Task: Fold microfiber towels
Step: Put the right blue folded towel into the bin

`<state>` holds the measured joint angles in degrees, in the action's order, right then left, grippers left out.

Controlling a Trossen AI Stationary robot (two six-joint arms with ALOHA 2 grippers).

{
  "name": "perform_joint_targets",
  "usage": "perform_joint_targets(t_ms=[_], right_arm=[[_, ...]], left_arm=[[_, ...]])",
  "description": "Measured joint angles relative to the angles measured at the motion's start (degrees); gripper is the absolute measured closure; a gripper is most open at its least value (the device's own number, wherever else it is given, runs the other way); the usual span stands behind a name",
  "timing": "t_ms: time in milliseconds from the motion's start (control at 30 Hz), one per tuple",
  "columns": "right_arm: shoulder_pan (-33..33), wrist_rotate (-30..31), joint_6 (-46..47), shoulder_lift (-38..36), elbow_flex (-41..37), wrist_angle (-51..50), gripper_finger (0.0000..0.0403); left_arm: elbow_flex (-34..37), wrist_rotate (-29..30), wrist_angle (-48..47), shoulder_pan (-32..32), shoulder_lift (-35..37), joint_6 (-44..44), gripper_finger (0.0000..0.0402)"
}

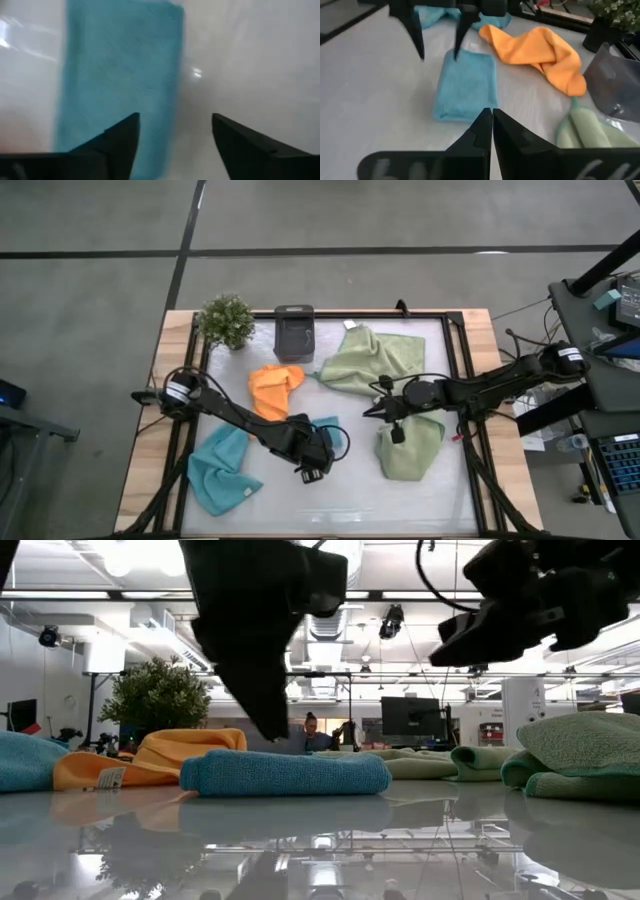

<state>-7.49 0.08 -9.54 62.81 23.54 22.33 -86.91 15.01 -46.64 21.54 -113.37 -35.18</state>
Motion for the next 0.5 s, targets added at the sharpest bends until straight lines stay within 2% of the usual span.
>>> perform_joint_targets(t_ms=[100, 233, 500], right_arm=[[0.0, 0.0, 1.3, 0.3, -0.8, -0.1, 0.0394], [0.0, 0.0, 3.2, 0.6, -1.5, 0.6, 0.0394], [0.0, 0.0, 5.7, 0.7, -4.0, 2.6, 0.0394]], left_arm=[[0.0, 2.8, 2.5, -0.2, -0.4, 3.9, 0.0141], [0.8, 3.5, 4.4, -0.5, -1.3, 5.8, 0.0138], [1.0, 4.1, 4.6, -0.9, -4.9, 6.1, 0.0174]])
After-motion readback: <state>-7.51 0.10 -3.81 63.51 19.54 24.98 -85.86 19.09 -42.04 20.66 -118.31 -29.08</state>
